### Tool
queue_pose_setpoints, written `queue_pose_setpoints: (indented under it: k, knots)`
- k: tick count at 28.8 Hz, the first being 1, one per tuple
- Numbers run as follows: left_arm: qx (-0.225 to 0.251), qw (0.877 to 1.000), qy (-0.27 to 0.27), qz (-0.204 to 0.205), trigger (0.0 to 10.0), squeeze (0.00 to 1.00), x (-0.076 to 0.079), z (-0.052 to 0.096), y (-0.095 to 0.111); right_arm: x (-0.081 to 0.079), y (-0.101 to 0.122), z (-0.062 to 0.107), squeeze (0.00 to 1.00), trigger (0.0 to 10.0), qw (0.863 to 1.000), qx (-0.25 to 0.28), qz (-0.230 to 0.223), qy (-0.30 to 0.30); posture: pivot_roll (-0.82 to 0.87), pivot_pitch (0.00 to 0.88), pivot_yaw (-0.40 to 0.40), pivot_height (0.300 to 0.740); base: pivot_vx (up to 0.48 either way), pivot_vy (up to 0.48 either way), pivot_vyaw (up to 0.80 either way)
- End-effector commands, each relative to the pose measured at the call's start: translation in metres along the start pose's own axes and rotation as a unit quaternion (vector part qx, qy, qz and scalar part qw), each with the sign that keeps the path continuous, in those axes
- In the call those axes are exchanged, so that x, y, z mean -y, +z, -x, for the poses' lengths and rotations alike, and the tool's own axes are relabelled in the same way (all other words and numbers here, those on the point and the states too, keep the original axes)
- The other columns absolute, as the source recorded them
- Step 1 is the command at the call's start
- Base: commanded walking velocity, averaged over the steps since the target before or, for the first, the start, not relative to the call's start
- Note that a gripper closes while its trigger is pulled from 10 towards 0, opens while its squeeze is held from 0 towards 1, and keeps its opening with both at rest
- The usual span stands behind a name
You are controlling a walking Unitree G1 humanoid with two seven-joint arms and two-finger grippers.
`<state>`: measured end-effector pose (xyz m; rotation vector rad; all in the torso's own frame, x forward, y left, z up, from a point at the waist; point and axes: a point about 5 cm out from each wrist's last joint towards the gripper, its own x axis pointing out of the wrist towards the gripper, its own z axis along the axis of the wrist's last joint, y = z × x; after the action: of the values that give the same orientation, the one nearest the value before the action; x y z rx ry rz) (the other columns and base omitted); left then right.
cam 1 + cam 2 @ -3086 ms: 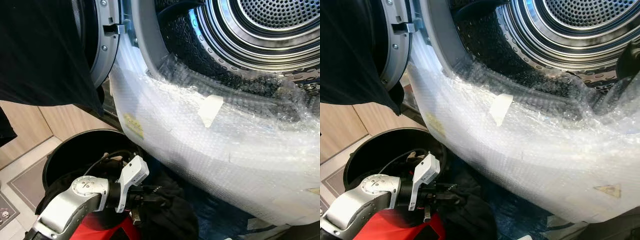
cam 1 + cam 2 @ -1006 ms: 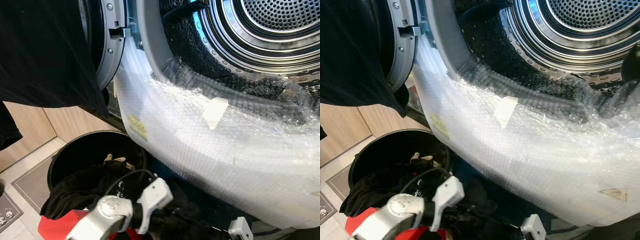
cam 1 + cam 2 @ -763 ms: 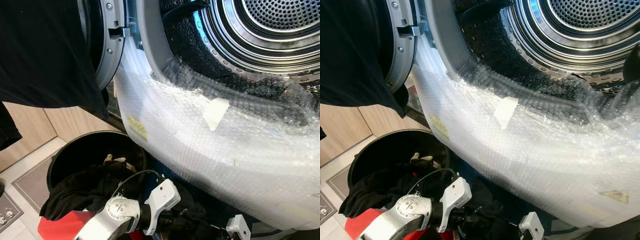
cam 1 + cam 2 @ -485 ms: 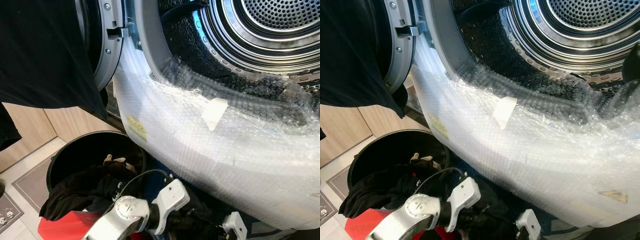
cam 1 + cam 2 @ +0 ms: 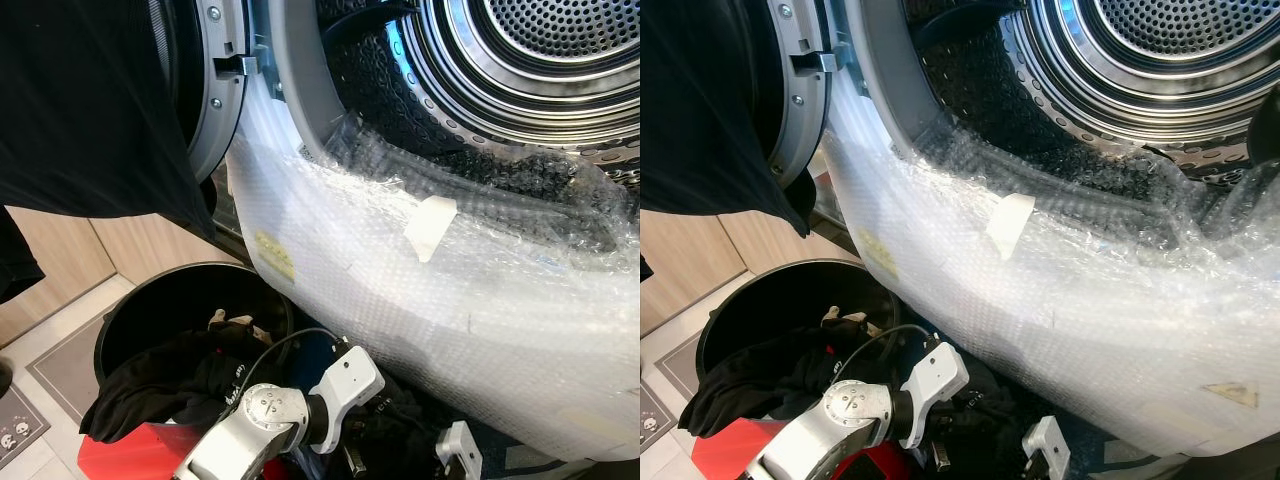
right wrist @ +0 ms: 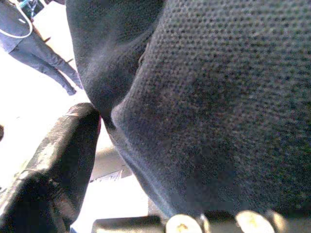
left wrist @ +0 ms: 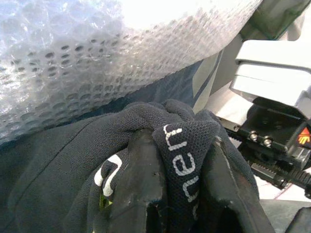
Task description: Clothes washing
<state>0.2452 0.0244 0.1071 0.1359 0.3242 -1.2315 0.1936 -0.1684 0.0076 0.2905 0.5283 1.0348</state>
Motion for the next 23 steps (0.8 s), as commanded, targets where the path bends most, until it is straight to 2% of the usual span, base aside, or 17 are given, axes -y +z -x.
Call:
queue_pose_setpoints:
  k: [1,6,11,17,23]
  knots:
    - [0.030,0.999,-0.002,-0.014,0.0,0.00,0.000,-0.003,0.013,0.003,0.005,-0.002,0.00,10.0,1.000,0.006,0.009,-0.014,0.07,0.076,-0.012,0.740,0.000,0.000,0.00]
    - [0.051,0.998,-0.023,-0.021,0.0,0.00,0.006,-0.009,0.024,0.015,0.010,-0.002,0.00,10.0,0.998,0.025,0.004,-0.064,0.07,0.076,-0.014,0.740,0.000,0.000,0.00]
    - [0.061,0.997,-0.039,-0.030,0.0,0.00,0.012,-0.014,0.031,0.023,0.022,-0.007,0.00,10.0,0.988,0.102,-0.040,-0.106,0.07,0.073,-0.020,0.740,0.000,0.000,0.00]
    - [0.069,0.996,-0.042,-0.030,0.0,0.00,0.013,-0.015,0.035,0.019,0.023,-0.017,0.00,10.0,0.982,0.141,-0.081,-0.093,0.08,0.070,-0.021,0.740,0.000,0.000,0.00]
    - [0.089,0.995,-0.040,-0.013,0.0,0.00,0.013,-0.014,0.042,0.016,0.016,-0.026,0.00,10.0,0.979,0.155,-0.082,-0.100,0.08,0.082,-0.020,0.740,0.000,0.000,0.00]
